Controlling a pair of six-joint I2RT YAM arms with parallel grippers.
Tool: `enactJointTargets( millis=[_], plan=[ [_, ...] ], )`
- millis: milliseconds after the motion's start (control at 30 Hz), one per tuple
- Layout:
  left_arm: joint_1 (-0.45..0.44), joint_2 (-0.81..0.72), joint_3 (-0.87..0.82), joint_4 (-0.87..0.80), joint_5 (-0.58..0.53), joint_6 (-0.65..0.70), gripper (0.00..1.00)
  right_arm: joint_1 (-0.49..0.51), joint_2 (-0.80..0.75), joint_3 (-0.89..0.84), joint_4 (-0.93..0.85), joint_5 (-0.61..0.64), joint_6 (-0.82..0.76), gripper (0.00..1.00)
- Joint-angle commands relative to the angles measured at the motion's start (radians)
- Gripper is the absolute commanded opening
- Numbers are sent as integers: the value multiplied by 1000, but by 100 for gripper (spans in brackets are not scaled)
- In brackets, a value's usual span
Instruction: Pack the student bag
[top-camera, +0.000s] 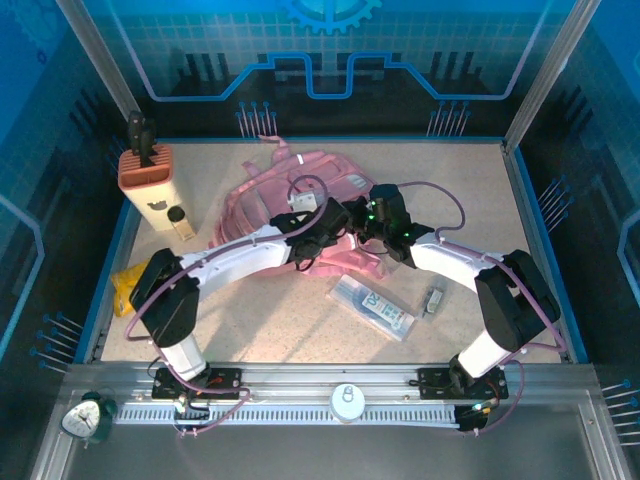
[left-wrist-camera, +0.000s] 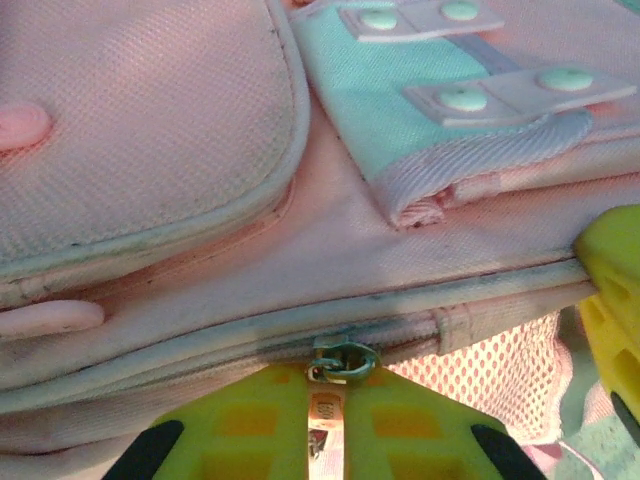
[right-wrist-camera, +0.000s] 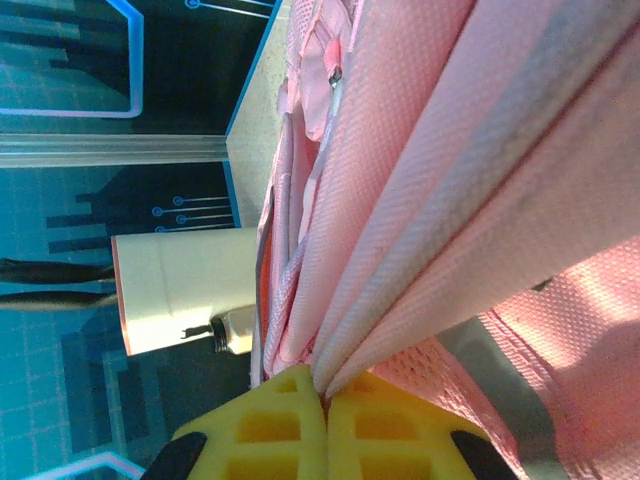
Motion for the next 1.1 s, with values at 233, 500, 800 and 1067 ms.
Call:
enactJointTargets(
  millis=[233,500,800,1067],
  plan=[
    [130,-146,-156,53,316,95,8,-38,-29,7,52,9,-59,0],
    [154,-95,-181,110,244,232,21,-26,-24,15,54,3,-66,0],
    [80,-67,-197,233,52,269,32,-23,-26,30,48,0,-68,0],
    [32,-22,-158,150,-136,225,25,-21,-16,36,52,-6,-67,0]
  ],
)
